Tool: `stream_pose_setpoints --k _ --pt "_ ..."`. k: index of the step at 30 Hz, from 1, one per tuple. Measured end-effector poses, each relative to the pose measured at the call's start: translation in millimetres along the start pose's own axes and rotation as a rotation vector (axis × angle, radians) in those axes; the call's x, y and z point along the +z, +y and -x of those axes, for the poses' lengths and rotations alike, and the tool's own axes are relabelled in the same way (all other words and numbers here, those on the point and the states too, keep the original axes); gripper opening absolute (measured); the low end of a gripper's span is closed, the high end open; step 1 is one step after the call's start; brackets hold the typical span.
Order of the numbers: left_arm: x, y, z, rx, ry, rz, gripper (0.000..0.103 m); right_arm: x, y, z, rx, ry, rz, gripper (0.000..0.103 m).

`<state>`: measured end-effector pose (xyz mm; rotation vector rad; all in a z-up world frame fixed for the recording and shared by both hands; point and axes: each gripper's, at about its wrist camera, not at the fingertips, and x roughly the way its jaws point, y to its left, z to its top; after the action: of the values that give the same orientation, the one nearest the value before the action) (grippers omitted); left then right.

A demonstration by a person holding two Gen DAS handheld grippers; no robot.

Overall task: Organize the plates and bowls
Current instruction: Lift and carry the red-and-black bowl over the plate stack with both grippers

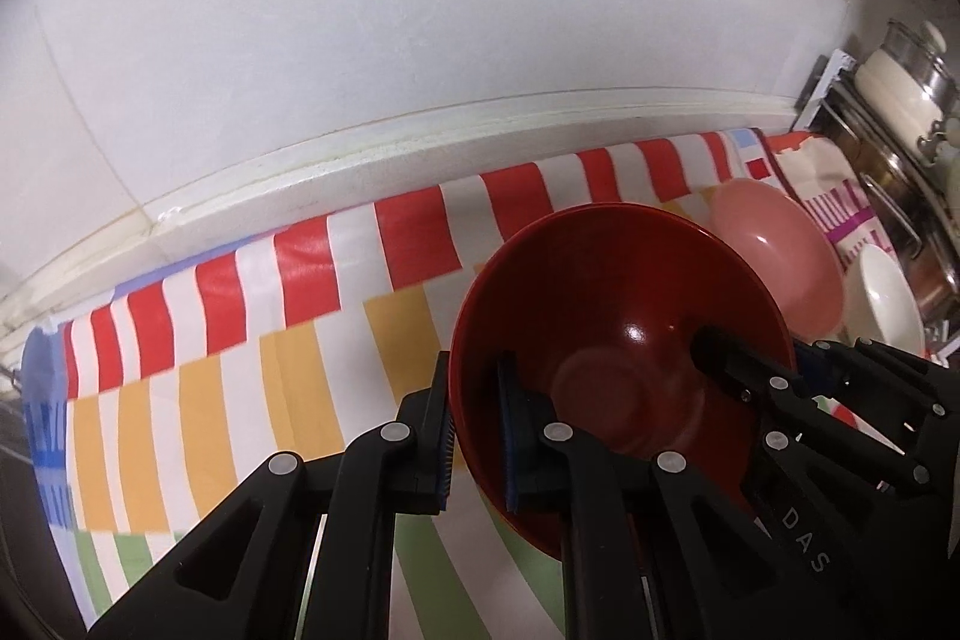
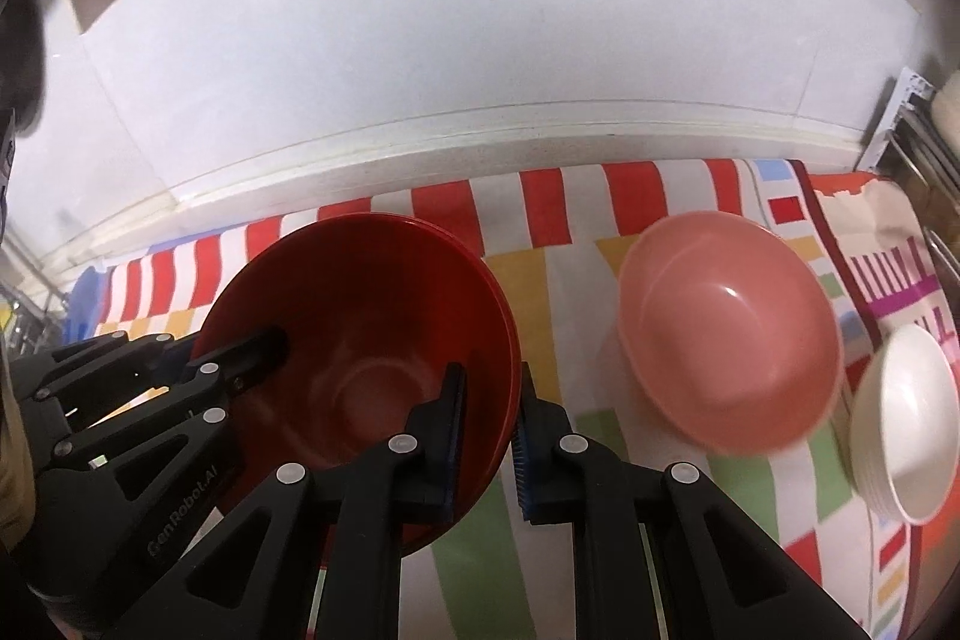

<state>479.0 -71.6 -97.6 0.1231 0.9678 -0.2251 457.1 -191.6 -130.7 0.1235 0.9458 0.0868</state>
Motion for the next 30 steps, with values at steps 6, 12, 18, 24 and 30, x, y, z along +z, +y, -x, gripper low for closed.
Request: stream_pose_setpoints --k 6,12,18,24,30 --pt "-22 -11 30 -0.014 -0.019 0.003 0.014 -18 -1 31 0.0 -0.01 0.006 0.015" --pt "-50 -20 57 -0.028 -0.02 0.003 0.014 -46 -2 64 -0.012 -0.017 0.018 0.015" --pt "-77 -33 77 -0.04 -0.014 -0.007 0.014 -72 -2 89 -0.018 -0.009 0.018 0.015" --pt "-105 -45 83 -0.063 0.02 -0.009 0.014 -101 -2 106 -0.026 0.014 0.005 0.015" --pt "-130 -55 86 -0.074 0.05 -0.023 0.014 -129 -11 112 -0.035 0.05 -0.013 0.015"
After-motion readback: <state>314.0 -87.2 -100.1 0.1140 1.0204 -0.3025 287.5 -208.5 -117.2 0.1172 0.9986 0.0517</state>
